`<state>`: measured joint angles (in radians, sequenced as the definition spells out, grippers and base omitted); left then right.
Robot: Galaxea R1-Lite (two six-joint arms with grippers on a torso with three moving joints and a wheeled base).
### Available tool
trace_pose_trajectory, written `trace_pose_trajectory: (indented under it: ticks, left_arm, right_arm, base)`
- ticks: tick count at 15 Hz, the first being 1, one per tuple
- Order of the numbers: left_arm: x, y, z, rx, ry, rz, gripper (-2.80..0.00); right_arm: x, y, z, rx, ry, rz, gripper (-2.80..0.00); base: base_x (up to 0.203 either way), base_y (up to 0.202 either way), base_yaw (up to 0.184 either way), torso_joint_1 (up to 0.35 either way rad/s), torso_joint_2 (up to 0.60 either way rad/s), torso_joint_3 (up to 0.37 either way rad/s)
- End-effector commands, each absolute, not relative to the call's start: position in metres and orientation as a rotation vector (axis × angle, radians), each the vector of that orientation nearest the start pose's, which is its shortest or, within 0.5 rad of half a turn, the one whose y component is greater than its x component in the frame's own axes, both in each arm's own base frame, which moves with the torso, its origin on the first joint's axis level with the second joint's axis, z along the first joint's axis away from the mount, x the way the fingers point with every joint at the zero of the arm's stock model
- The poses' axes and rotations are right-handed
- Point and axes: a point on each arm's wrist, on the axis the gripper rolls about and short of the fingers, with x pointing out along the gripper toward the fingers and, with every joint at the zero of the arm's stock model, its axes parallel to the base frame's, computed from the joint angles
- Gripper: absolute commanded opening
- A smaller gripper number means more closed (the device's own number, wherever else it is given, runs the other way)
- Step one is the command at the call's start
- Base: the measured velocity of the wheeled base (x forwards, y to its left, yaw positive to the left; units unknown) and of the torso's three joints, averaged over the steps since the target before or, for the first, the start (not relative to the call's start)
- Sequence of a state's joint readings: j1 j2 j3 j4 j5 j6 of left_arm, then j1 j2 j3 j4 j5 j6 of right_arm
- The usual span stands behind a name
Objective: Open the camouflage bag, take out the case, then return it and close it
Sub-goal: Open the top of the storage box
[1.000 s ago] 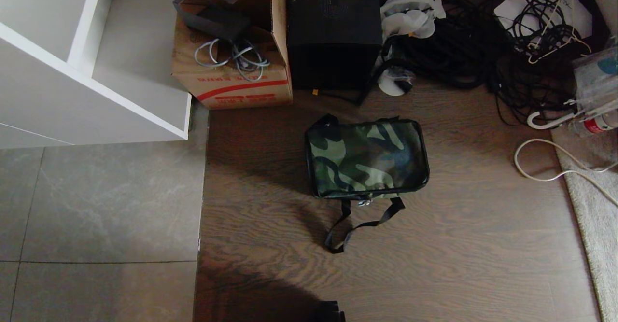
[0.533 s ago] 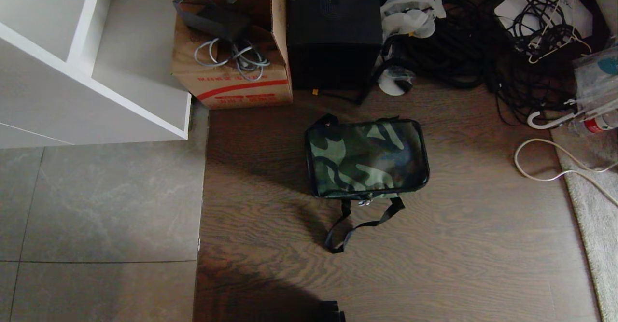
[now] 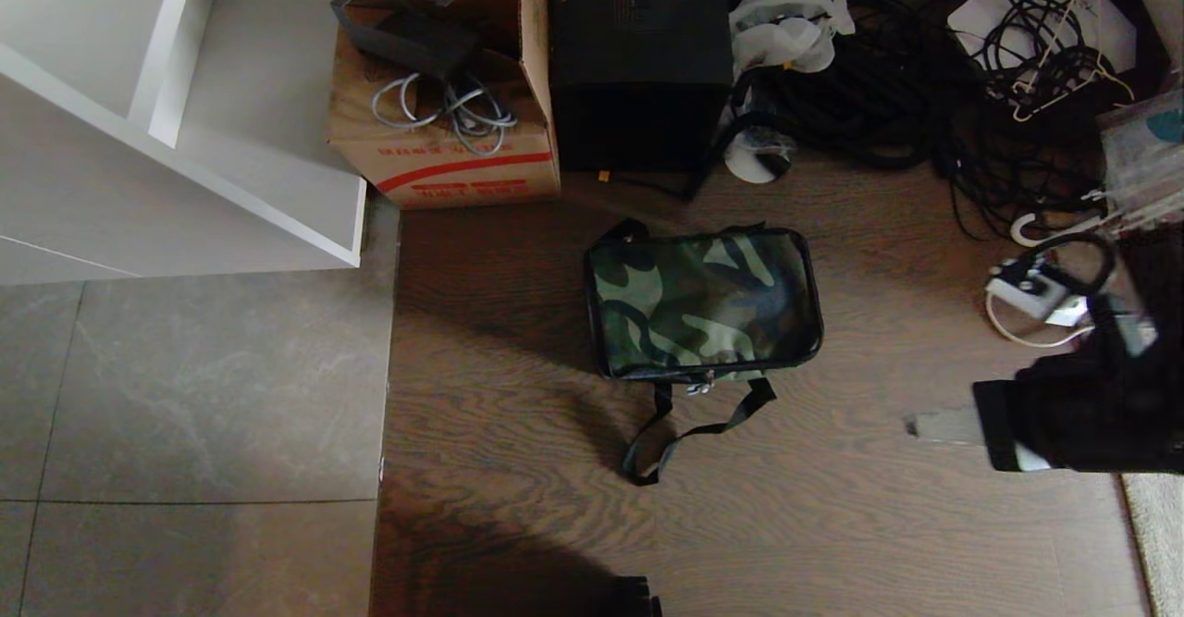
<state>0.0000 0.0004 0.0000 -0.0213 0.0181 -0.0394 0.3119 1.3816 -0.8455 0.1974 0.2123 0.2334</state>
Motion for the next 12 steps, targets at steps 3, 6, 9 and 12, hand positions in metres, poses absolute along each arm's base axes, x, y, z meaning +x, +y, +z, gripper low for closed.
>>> trace_pose_trajectory:
  ticks: [3, 6, 9, 12]
  left_arm:
    - [-0.022, 0.0, 0.075, -0.04, -0.013, 0.018, -2.8]
    - [-0.022, 0.0, 0.075, -0.04, -0.015, 0.018, -2.8]
    - [-0.022, 0.0, 0.075, -0.04, -0.013, 0.018, -2.8]
    - [-0.022, 0.0, 0.075, -0.04, -0.013, 0.018, -2.8]
  right_arm:
    - [0.254, 0.125, 0.124, 0.114, 0.941, 0.367, -2.8]
    - [0.277, 0.154, 0.092, 0.091, 0.799, 0.395, -2.8]
    - [0.29, 0.17, 0.061, 0.083, 0.665, 0.341, -2.8]
    - [0.295, 0.177, 0.046, 0.095, 0.631, 0.368, -2.8]
  base:
    - [0.0, 0.0, 0.0, 0.0, 0.0, 0.0]
    - [0.0, 0.0, 0.0, 0.0, 0.0, 0.0]
    - [0.0, 0.0, 0.0, 0.0, 0.0, 0.0]
    - [0.0, 0.0, 0.0, 0.0, 0.0, 0.0]
